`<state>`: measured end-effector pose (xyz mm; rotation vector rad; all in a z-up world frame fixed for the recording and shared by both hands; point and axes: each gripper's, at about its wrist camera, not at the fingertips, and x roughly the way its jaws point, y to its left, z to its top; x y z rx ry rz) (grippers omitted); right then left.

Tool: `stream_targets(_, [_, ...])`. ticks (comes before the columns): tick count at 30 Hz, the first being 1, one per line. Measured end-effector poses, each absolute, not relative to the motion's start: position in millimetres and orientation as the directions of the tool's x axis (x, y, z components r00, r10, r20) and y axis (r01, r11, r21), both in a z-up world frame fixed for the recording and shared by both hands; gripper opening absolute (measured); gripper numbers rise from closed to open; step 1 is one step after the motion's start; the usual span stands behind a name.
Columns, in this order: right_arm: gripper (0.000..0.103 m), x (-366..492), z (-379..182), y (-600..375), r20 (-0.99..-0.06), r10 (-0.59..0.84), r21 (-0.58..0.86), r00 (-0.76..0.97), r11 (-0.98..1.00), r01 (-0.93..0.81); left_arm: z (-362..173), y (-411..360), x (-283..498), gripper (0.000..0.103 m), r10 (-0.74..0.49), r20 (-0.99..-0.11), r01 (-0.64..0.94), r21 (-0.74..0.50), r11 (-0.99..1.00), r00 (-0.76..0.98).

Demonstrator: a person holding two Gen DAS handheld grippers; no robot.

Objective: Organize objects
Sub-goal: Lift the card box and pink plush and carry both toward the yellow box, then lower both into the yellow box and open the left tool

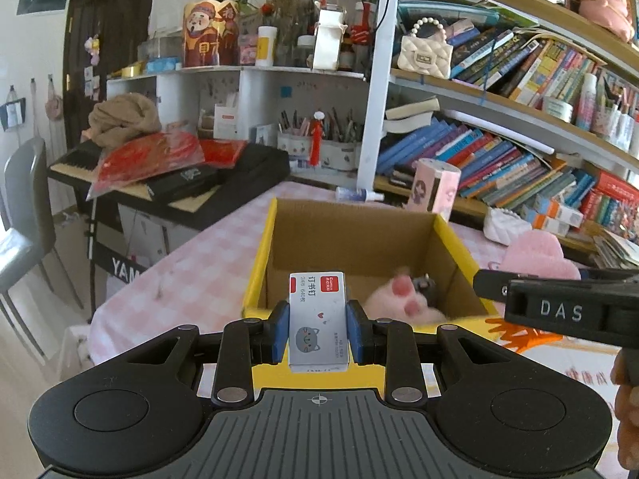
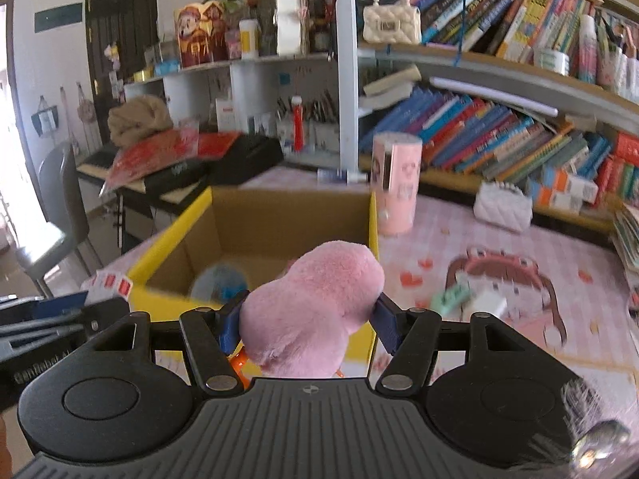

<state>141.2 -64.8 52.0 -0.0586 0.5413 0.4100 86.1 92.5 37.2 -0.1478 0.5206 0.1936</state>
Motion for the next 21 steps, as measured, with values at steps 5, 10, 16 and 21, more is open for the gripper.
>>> stream_targets(5, [0.061,181.3,57.0,-60.5,-0.495,0.387,0.046,0.778,0.906,-0.421,36.1,89.2,121.1,0.028,0.163,-0.502,-0.233,-0.078,0.969,0.849])
stream_targets(10, [0.061,213.7,56.4,-57.1,-0.486,0.407,0.023,0.773,0.891,-0.454,27.2,83.9,150.7,0.028,0.177,-0.530,-0.244,-0.059,0.968,0.829])
stream_targets(16, [0.061,243.7,44.5,-50.5,-0.513,0.432,0.012,0.742,0.868,-0.497,10.9,79.5,176.2,0.028,0.194,-0.585,-0.253,-0.020,0.967,0.788])
stream_targets(21, [0.061,263.6,26.8,-39.0,-0.556,0.445,-0.022,0.702,0.836,-0.548,-1.5,75.9,191.6,0.028,0.210,-0.630,-0.257,0.017,0.966,0.747])
